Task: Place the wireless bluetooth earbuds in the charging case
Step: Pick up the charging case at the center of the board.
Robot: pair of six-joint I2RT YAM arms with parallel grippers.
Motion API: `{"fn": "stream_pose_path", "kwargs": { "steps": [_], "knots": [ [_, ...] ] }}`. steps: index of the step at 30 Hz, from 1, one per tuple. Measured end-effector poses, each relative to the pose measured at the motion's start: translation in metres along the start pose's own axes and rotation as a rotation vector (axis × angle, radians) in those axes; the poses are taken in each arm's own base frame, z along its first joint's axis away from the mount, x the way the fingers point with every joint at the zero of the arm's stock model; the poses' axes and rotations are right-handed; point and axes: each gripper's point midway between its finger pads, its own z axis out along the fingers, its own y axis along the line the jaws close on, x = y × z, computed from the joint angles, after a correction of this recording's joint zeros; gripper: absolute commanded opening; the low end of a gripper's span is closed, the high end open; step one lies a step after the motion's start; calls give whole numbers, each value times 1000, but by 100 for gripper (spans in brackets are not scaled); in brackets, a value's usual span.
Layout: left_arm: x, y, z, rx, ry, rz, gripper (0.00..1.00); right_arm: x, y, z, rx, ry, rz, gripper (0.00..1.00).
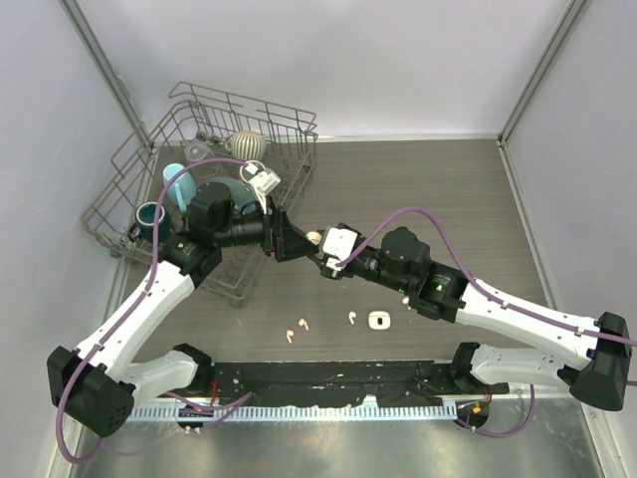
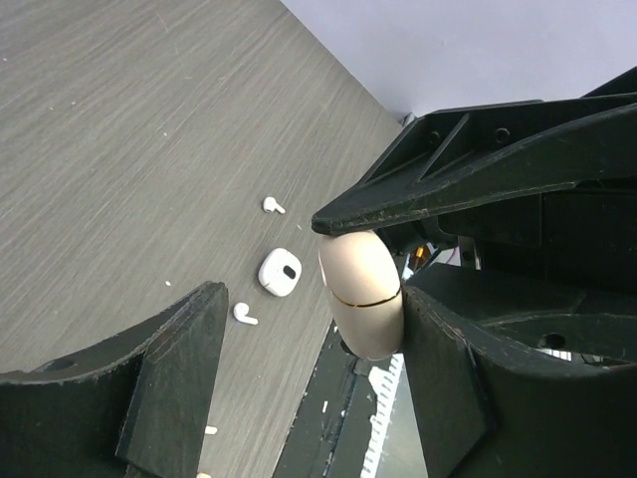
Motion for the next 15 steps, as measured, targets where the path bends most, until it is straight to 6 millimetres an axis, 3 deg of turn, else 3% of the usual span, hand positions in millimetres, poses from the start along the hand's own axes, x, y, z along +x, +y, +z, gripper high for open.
{"fn": "stream_pose_path", "kwargs": {
  "steps": [3,6,15],
  "knots": [
    [4,-1,4,7,15,-6,68,0,0,0,-3,-2,-5,1],
    [5,-3,5,15,20,-7,57,-1,1,0,-7,-4,-11,1],
    [7,-13,13,52,42,-18,10,6,-1,3,3,10,-32,1]
  ]
}}
